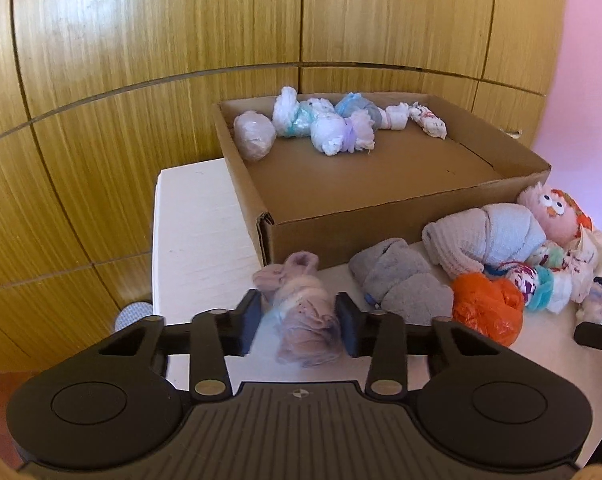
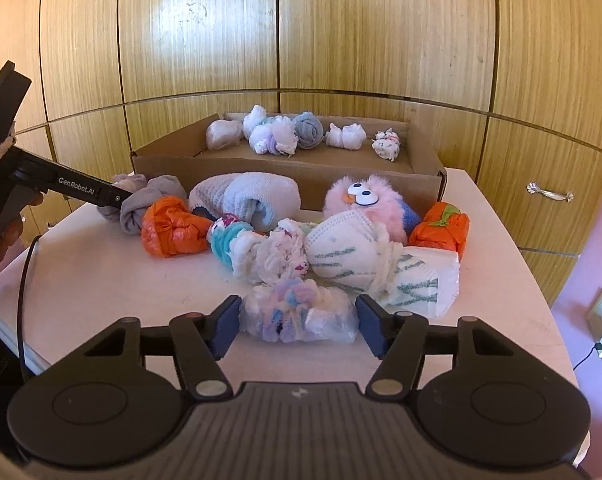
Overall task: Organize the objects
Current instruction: 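Grasp a pastel plastic-wrapped bundle with the right gripper while the left grasps a lilac sock roll, then carry both bundles into the box and open both grippers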
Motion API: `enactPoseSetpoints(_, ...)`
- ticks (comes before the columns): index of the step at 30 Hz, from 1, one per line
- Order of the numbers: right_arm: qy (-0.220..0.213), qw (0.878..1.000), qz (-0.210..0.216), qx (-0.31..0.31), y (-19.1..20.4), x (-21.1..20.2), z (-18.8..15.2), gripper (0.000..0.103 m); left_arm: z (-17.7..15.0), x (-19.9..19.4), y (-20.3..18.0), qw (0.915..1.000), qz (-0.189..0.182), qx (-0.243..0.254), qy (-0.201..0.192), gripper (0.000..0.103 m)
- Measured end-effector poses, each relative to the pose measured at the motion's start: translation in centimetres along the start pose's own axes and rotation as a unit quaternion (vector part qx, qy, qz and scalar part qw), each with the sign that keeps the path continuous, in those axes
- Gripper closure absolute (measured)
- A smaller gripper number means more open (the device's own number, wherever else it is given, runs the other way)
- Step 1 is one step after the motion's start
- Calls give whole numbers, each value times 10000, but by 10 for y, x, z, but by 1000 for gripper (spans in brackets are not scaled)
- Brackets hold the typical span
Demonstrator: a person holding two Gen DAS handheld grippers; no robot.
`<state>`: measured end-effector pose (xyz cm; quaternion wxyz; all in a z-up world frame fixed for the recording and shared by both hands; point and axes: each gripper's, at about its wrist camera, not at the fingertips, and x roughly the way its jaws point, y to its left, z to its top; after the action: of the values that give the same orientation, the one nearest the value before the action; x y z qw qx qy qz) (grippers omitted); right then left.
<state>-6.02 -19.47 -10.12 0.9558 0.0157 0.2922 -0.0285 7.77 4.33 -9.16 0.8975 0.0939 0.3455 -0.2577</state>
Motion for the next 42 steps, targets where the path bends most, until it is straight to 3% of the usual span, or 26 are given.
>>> enactPoseSetpoints(2,-36,10000,-13,-31,1,-1,-1,46,-2,-3,1,9999,20,-98,-21,68)
enactPoseSetpoints(6,-68,10000,-9,-53,1,-2,-3,47,-5,-9,2,9996,-36,-292,-22,68)
enactPoseSetpoints(16,-290,9994,72,-161,1,-21,2,47,-1,-39,-6,9997,22,-177,-167,68)
enactPoseSetpoints(27,-938,9943,163,-475,-21,-45,75,47,59,-58,-47,9976,-238,336,-549,68)
enactPoseSetpoints(32,-1058,9917,241,-694,-42,-32,115,47,99,-45,-72,9949,-448,645,-638,68)
enactPoseSetpoints(36,-1158,9870,342,-1064,-54,-13,136,46,128,-14,-78,9951,-625,621,-457,68)
enactPoseSetpoints(42,-697,9882,570,-1238,-73,49,153,46,158,47,-88,9949,-735,686,-127,68)
